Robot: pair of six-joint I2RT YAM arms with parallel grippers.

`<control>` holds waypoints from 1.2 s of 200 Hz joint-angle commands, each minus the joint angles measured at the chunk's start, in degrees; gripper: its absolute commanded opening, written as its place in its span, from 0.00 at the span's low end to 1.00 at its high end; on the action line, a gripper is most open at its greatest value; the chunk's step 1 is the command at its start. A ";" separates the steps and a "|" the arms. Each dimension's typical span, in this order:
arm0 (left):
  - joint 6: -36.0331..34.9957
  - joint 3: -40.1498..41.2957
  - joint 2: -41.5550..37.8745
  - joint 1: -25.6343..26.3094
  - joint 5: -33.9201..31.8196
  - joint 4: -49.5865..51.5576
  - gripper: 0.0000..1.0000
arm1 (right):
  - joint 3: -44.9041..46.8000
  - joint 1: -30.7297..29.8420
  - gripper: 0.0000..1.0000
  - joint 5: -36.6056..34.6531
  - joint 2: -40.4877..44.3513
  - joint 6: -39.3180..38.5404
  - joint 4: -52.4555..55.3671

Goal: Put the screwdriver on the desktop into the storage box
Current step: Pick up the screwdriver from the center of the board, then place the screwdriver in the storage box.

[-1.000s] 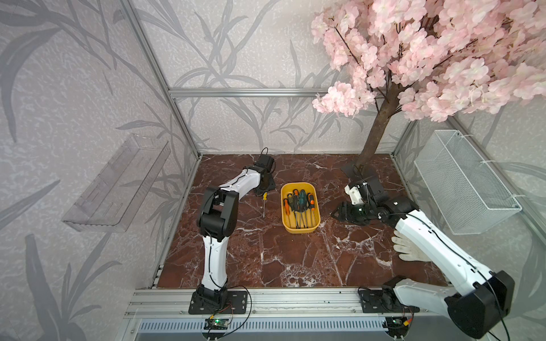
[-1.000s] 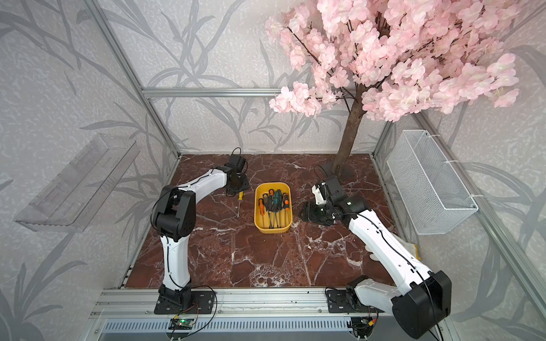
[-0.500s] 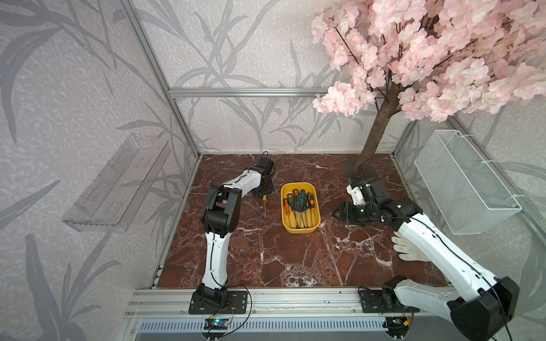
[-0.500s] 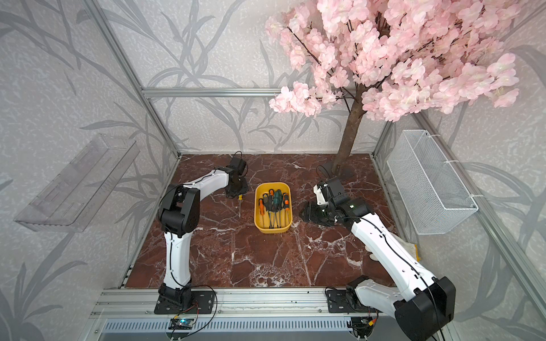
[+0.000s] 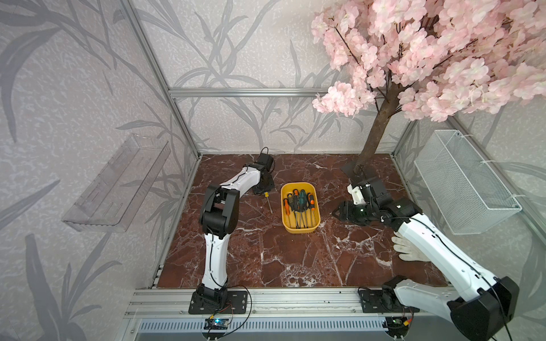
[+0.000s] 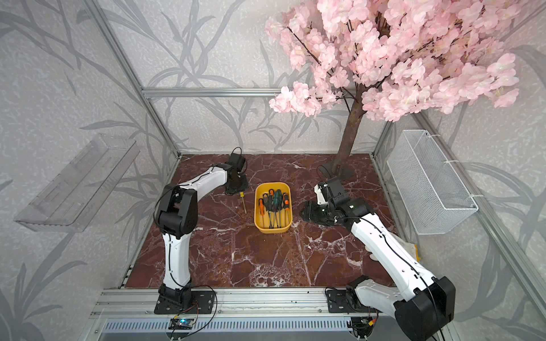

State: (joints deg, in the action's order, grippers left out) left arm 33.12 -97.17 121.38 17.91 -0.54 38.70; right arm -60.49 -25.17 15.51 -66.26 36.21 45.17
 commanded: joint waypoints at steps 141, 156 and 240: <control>1.71 0.07 -7.39 16.89 -2.96 -0.34 0.00 | 3.76 -0.15 0.62 -0.13 4.32 1.91 -2.60; 2.15 3.16 -7.89 17.33 -3.25 -2.26 0.00 | 4.01 -0.14 0.62 0.04 4.21 1.99 -2.84; 2.76 9.55 -6.02 17.79 -3.73 -7.58 0.19 | 4.39 -0.18 0.62 0.14 3.68 2.32 -3.46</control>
State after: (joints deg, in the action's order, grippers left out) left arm 35.62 -87.99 114.08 35.46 -3.09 33.26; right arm -56.82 -25.17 15.53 -62.59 38.13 42.41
